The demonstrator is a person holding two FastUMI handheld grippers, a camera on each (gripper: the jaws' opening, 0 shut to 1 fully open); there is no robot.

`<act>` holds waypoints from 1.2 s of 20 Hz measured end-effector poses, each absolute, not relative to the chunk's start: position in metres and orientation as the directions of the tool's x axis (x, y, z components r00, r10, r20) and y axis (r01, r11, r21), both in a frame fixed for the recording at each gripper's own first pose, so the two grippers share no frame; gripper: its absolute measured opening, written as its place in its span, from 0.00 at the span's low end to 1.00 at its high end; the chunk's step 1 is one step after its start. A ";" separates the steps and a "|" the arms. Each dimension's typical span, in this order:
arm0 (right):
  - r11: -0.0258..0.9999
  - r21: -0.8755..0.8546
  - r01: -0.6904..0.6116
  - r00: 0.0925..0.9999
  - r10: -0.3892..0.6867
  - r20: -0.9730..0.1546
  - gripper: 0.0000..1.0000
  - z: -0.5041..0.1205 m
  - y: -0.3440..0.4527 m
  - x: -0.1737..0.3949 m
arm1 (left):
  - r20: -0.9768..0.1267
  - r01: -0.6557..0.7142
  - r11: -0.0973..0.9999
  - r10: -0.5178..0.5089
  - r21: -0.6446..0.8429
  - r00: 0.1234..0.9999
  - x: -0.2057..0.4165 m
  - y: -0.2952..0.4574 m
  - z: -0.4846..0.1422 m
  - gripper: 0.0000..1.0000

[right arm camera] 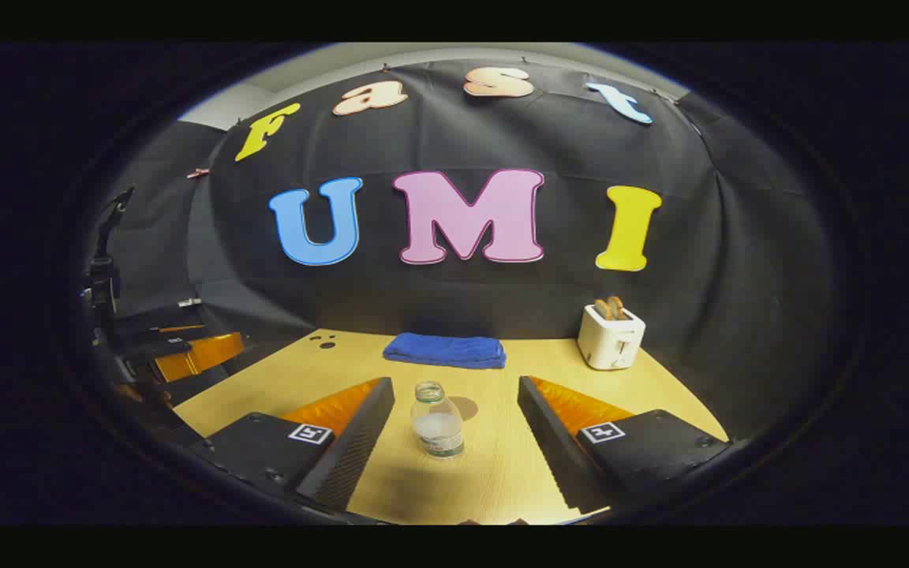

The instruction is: Open the teacup lid with one hand, grasp the water bottle and pour water into the teacup with the other hand; after pouring, place the water bottle on the coaster and then close the teacup lid.

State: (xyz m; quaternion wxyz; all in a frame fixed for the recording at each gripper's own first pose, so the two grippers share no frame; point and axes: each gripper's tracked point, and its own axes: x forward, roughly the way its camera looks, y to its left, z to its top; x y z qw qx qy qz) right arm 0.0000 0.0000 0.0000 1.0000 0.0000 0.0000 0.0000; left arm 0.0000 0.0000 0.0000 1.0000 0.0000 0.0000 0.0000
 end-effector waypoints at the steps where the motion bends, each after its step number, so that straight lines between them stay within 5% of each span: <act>1: 1.000 0.003 0.000 1.000 0.000 -0.001 0.98 -0.001 -0.001 0.002 | -0.002 0.009 1.000 -0.009 0.002 1.000 0.000 -0.003 -0.001 0.95; 9: 0.996 -0.004 -0.089 0.996 0.089 -0.015 0.98 -0.010 0.016 0.017 | -0.093 -0.010 1.000 0.008 -0.020 0.996 0.007 -0.006 -0.036 0.96; 15: 0.992 0.000 -0.128 0.991 0.128 -0.039 0.98 -0.017 0.019 0.026 | -0.060 -0.025 0.999 0.026 0.021 0.998 0.025 -0.005 -0.036 0.95; 24: 0.988 -0.013 -0.154 0.985 0.152 -0.079 0.98 -0.040 0.024 0.058 | -0.126 0.061 0.998 -0.058 0.020 0.990 0.085 -0.023 -0.093 0.96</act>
